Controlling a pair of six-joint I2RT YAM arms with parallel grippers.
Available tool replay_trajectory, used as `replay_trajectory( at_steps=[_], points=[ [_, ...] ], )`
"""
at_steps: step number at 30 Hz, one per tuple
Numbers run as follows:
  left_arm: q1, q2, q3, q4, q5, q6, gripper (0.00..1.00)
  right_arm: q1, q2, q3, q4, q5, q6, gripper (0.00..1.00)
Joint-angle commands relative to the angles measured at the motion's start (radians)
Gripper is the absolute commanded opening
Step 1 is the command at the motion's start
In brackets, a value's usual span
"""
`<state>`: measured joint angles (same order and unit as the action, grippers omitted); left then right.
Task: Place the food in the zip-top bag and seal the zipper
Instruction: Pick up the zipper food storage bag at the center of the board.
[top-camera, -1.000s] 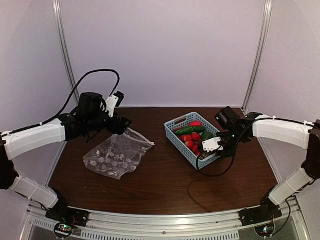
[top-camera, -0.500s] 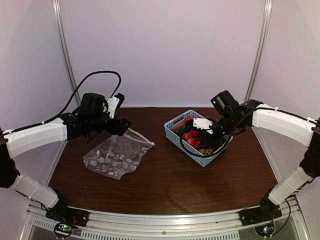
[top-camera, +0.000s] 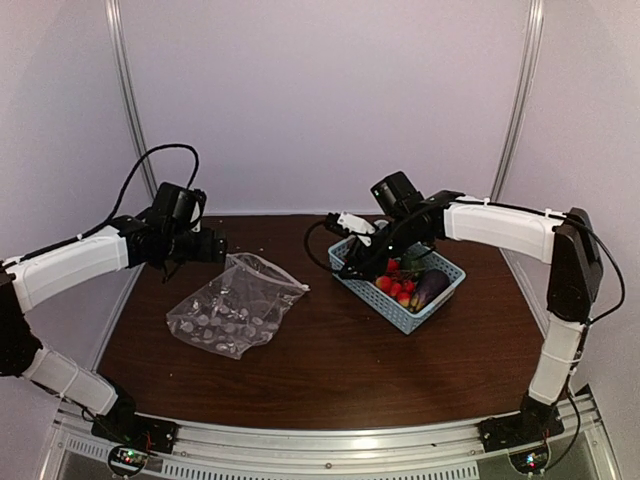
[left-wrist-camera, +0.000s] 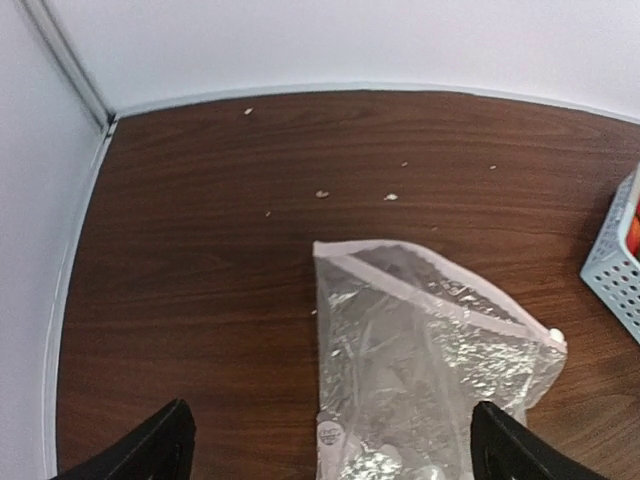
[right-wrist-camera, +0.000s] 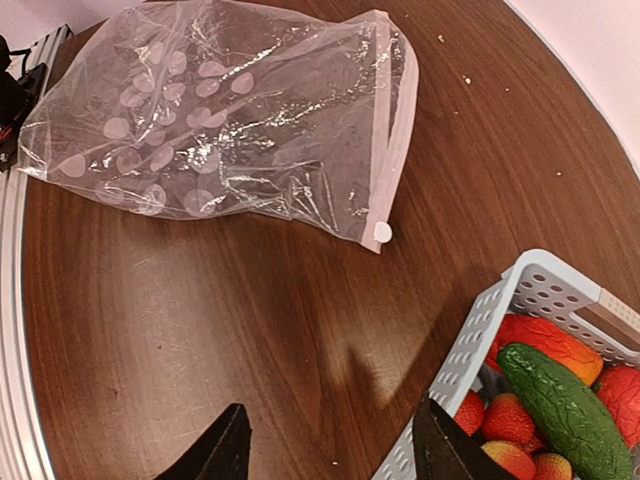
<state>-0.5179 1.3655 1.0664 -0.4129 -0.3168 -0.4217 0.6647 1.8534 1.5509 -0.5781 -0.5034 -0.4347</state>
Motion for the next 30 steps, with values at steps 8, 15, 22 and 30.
replay_trajectory(
  at_steps=[8, 15, 22, 30],
  points=[
    [0.176, 0.161, -0.141, 0.169, 0.375, -0.06, 0.98, 0.018, -0.132, -0.108, -0.07, -0.021, -0.016, 0.58],
    [0.175, 0.315, -0.061, 0.217, 0.471, -0.031, 0.78, 0.019, -0.258, -0.231, -0.081, -0.012, -0.042, 0.59],
    [0.132, 0.315, -0.089, 0.312, 0.474, -0.009, 0.49, 0.019, -0.334, -0.301, -0.061, 0.002, -0.04, 0.59],
    [0.009, 0.235, -0.117, 0.407, 0.487, 0.126, 0.06, 0.012, -0.403, -0.342, -0.054, 0.029, -0.036, 0.58]
  ],
)
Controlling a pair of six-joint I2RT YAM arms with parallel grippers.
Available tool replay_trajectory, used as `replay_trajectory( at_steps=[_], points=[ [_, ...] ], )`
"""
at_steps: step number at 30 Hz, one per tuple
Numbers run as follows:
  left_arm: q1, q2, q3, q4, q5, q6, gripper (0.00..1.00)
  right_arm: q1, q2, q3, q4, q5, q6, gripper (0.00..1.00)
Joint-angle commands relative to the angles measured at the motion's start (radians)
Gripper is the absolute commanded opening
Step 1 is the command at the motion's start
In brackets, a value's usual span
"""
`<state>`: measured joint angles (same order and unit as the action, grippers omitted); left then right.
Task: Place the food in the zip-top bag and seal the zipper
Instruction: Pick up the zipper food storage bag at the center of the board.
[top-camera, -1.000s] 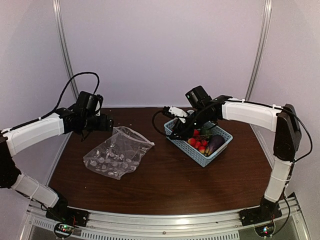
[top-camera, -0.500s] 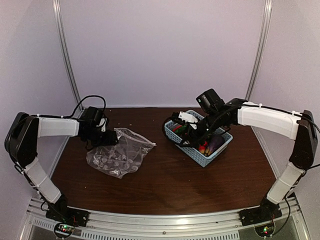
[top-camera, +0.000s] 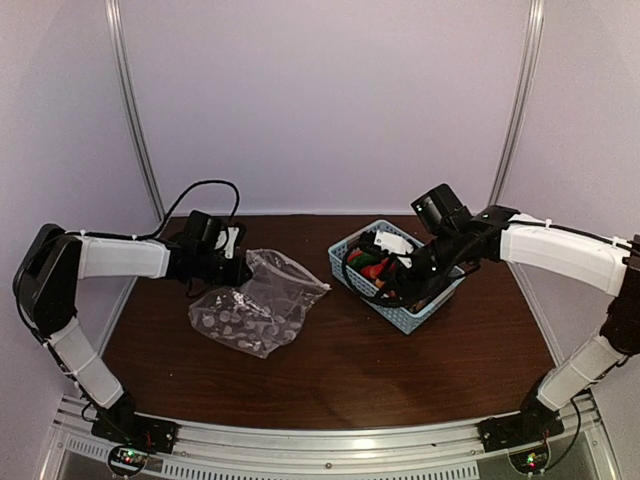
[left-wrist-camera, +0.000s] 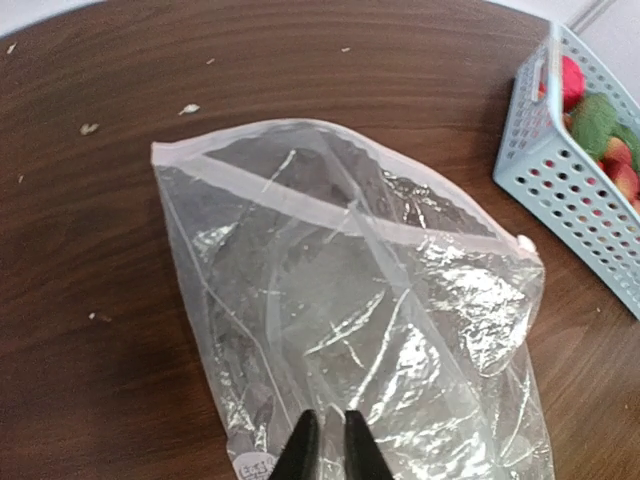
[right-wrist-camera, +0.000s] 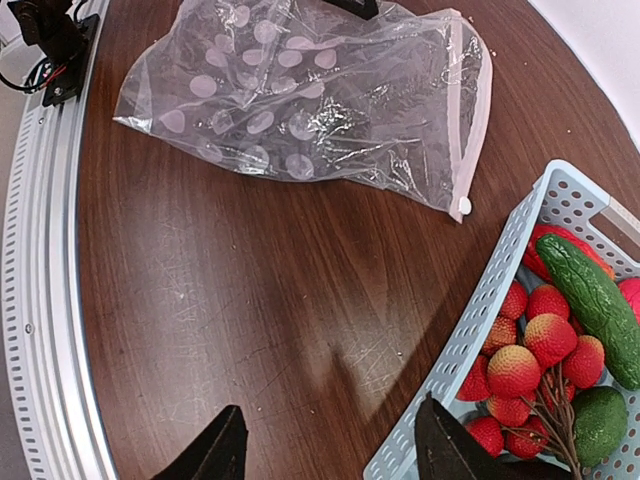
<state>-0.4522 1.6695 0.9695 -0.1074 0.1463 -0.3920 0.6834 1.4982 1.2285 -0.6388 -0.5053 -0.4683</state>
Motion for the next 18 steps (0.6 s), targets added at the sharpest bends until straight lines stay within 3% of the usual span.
replay_trajectory(
  at_steps=[1, 10, 18],
  points=[
    [-0.076, -0.082, -0.025, 0.102, 0.02, 0.11, 0.01, -0.009, -0.054, -0.022, 0.008, 0.033, 0.0, 0.58],
    [-0.173, -0.234, -0.095, 0.157, 0.004, 0.192, 0.0, -0.026, -0.074, -0.024, -0.041, 0.018, -0.004, 0.57],
    [-0.222, -0.362, -0.089, 0.141, 0.142, 0.328, 0.0, -0.083, -0.069, 0.042, -0.055, -0.085, 0.048, 0.57]
  ],
)
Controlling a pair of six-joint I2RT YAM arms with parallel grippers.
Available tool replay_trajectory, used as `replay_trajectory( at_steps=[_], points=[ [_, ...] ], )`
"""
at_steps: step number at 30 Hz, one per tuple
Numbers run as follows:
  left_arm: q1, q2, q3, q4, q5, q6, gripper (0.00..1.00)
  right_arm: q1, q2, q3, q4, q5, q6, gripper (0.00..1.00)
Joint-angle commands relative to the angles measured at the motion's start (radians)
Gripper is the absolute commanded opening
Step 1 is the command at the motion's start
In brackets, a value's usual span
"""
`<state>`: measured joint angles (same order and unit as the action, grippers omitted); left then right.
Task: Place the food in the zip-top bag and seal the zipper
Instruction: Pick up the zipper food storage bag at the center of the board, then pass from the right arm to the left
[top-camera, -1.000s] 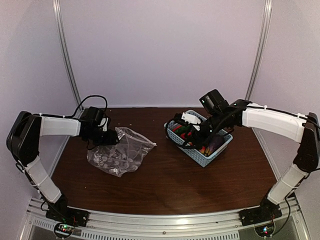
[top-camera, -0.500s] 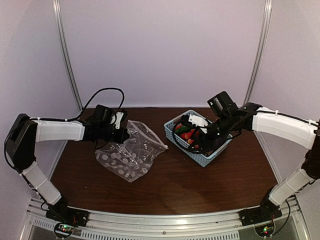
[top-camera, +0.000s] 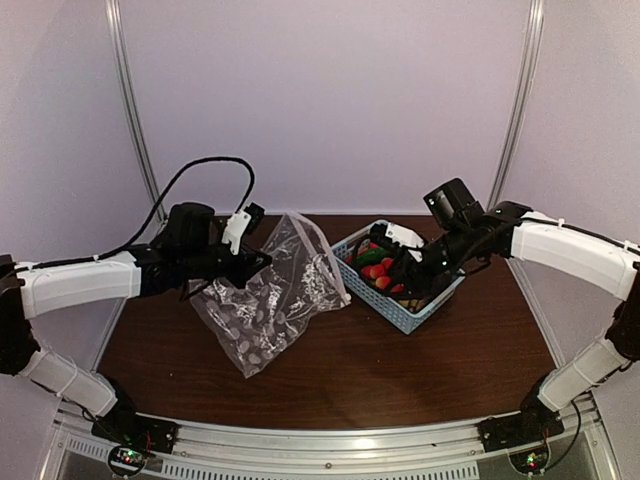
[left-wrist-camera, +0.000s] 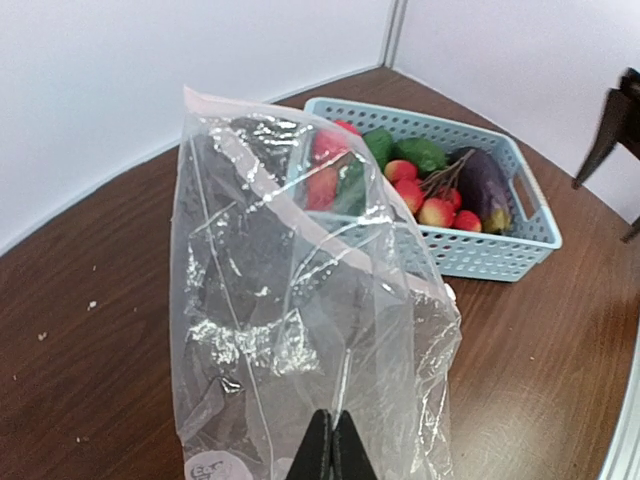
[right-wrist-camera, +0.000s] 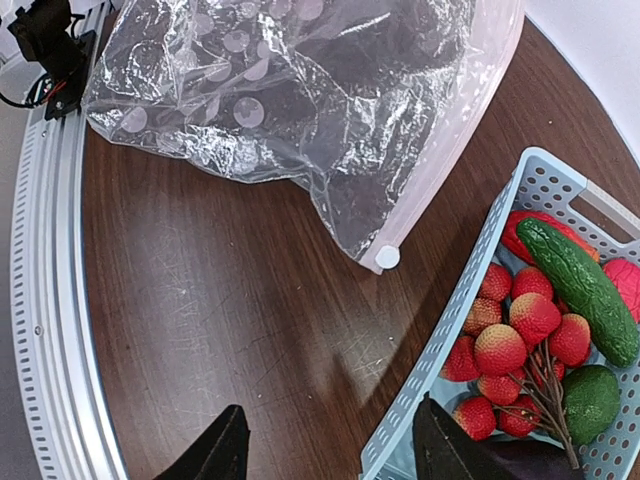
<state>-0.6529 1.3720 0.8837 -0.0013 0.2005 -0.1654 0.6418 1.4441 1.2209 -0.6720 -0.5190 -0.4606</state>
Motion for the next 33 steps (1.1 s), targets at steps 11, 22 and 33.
replay_trajectory(
  at_steps=[11, 22, 33],
  points=[
    [-0.061, -0.232, -0.028, -0.012, 0.14, 0.242, 0.0, -0.153, 0.005, 0.113, 0.071, -0.171, 0.202, 0.57],
    [-0.068, -0.312, -0.143, 0.094, 0.196, 0.304, 0.0, -0.153, 0.139, 0.167, 0.101, -0.359, 0.309, 0.59],
    [-0.068, -0.299, -0.159, 0.148, 0.203, 0.278, 0.0, -0.119, 0.309, 0.221, 0.166, -0.589, 0.41, 0.63]
  ],
)
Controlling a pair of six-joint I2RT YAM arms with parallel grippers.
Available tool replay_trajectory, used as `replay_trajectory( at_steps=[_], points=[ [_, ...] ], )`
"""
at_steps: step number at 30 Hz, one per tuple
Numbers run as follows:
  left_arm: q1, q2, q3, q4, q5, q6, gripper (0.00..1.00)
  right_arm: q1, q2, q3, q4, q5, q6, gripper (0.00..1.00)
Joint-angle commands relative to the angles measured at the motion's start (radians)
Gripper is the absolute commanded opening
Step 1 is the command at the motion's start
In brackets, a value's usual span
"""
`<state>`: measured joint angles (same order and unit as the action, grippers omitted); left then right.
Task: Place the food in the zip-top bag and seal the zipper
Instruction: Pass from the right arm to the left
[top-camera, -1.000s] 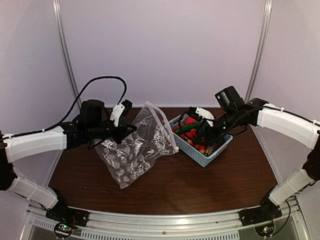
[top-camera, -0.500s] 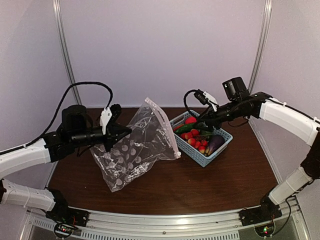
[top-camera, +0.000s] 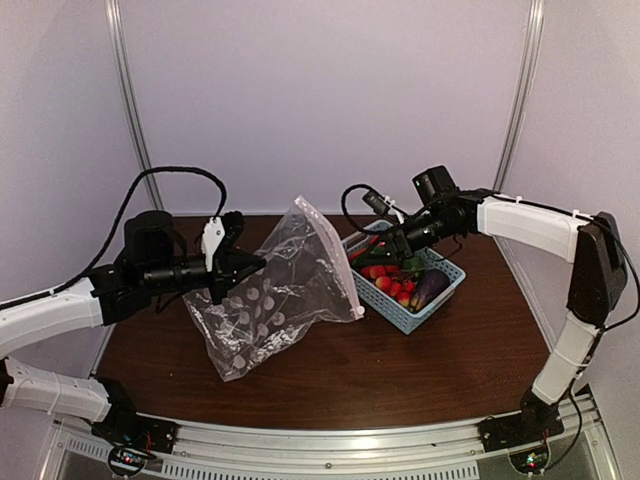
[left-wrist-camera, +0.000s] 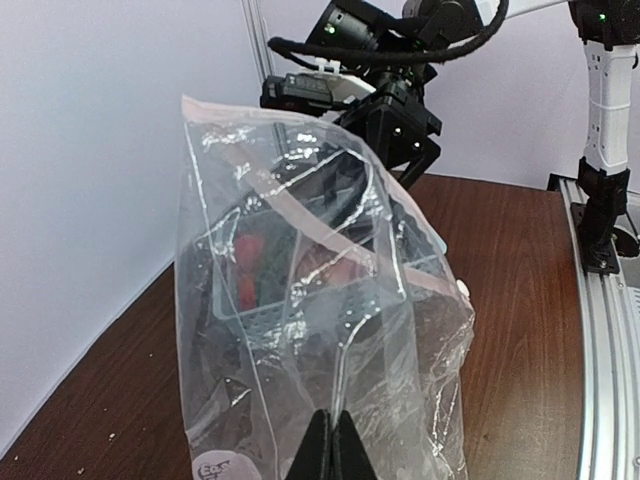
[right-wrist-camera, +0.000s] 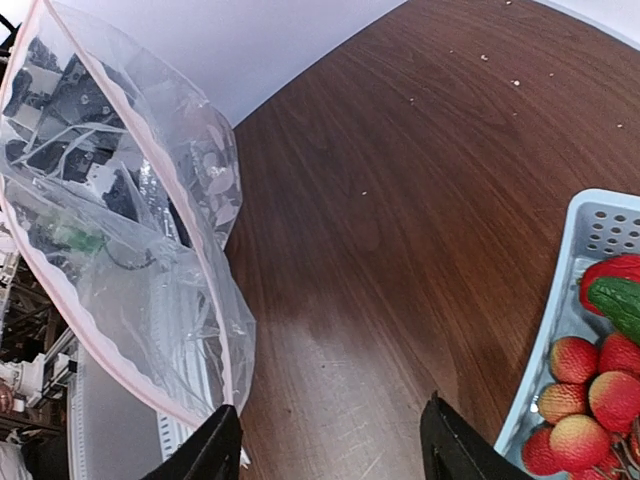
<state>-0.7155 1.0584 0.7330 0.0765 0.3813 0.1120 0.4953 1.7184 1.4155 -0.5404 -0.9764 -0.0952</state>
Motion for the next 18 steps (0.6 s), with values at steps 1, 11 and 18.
replay_trajectory(
  at_steps=[1, 11, 18],
  points=[
    [-0.005, 0.016, -0.008, 0.072, 0.026, -0.003, 0.0, 0.038, 0.04, 0.025, 0.033, -0.125, 0.042, 0.63],
    [-0.006, 0.016, -0.012, 0.098, 0.038, -0.023, 0.0, 0.079, 0.088, 0.041, 0.036, -0.15, 0.043, 0.51],
    [-0.006, 0.012, -0.013, 0.094, 0.022, -0.034, 0.0, 0.076, 0.078, 0.061, 0.003, -0.109, 0.015, 0.0]
  ],
)
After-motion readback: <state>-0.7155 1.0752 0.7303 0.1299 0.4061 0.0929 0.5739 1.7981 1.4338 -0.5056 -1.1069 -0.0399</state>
